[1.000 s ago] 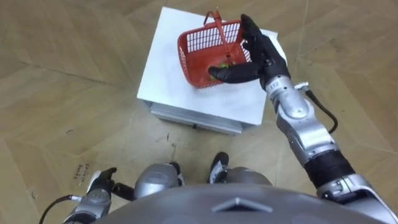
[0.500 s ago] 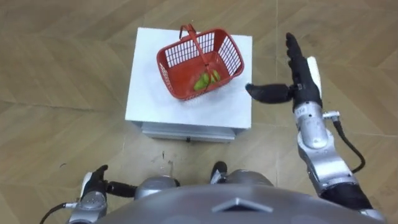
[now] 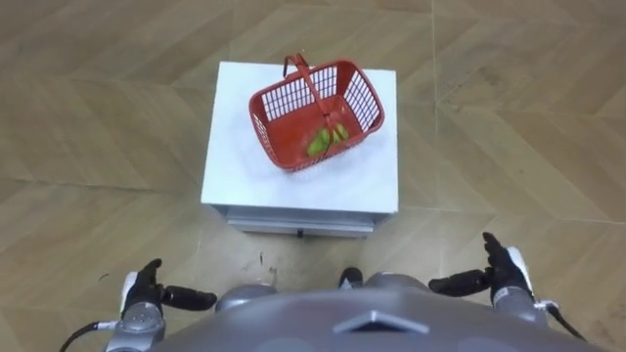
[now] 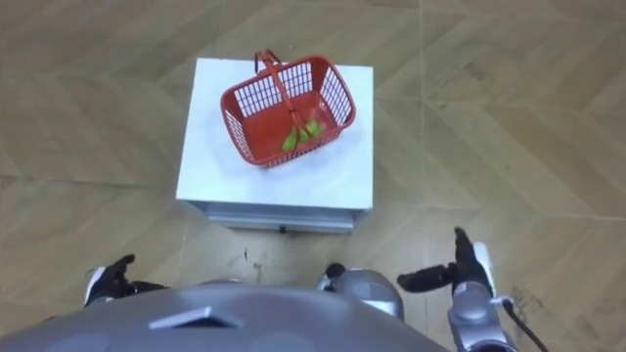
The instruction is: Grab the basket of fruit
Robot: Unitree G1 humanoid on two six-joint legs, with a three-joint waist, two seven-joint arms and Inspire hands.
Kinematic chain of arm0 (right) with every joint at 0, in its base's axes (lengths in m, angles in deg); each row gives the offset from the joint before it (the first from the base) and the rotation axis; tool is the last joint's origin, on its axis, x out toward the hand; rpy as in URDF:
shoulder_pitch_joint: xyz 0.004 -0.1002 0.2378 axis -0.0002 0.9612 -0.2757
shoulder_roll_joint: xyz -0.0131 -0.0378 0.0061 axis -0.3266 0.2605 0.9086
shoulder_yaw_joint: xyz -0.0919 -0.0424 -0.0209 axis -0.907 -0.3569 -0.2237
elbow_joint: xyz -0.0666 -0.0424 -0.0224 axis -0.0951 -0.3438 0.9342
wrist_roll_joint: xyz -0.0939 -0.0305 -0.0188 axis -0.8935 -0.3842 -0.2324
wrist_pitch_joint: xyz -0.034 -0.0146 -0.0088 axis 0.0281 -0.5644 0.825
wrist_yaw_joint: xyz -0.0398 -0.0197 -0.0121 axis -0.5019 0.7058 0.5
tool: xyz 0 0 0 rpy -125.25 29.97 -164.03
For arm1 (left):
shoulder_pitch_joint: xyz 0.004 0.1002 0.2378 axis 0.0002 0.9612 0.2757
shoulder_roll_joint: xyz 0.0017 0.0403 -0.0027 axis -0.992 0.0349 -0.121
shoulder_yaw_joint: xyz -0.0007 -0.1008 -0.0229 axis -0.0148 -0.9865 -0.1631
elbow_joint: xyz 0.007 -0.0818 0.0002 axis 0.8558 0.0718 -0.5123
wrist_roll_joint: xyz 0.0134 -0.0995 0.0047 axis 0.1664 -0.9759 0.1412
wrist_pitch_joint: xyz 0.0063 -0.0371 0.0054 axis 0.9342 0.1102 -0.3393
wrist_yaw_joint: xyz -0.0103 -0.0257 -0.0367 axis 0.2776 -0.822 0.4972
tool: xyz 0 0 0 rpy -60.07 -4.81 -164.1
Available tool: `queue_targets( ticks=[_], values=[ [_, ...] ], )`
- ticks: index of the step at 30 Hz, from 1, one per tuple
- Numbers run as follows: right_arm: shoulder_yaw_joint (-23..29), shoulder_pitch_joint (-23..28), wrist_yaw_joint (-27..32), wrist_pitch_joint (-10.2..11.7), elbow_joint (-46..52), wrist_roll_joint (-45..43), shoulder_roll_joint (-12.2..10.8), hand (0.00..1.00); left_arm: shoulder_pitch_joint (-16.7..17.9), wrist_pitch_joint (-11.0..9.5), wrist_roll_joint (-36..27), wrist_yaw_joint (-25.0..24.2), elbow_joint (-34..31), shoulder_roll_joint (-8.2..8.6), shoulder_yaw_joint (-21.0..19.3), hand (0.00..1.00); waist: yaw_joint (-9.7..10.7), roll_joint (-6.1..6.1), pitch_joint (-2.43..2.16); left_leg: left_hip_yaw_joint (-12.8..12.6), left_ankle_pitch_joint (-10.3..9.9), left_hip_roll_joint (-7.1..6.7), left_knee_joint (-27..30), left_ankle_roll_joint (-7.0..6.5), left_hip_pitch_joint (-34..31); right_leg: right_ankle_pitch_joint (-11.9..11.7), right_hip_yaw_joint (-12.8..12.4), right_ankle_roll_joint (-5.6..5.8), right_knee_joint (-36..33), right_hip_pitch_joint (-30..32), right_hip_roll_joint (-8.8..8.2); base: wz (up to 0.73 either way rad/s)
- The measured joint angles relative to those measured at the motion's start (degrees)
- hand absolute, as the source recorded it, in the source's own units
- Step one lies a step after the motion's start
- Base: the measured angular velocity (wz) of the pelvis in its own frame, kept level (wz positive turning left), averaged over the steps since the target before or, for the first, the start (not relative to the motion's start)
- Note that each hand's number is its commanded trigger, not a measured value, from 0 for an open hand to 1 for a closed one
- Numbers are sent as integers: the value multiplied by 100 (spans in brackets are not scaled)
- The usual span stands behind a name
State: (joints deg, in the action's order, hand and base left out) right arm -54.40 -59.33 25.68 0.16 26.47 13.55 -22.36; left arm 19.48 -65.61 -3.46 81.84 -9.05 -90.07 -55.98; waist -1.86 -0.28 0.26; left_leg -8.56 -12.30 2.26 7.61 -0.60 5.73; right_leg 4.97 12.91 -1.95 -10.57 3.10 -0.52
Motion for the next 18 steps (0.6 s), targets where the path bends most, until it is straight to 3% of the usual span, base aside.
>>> queue_targets(
  ticks=[3,8,14,18],
  values=[
    [10,-34,-211,-134,-273,223,-78,0,126,155,317,-3,16,8,-8,0,0,23,29,6,-54,16,-14,13,191,30,2,8,46,-208,60,1],
    [32,-157,-392,-272,-756,204,-88,0,273,491,897,-122,42,172,-15,0,0,52,0,57,-133,38,5,15,294,57,1,33,106,-370,73,4],
    [-59,-262,-404,-670,-1183,-743,-106,0,356,845,948,-232,140,233,-4,0,1,99,-7,114,-141,18,0,4,387,134,22,74,86,-456,82,4],
    [-103,-259,-475,-920,-1337,-1109,-143,0,354,941,963,-270,145,233,-6,0,0,145,-9,115,-141,5,6,4,400,155,16,90,76,-467,62,0]
  ],
)
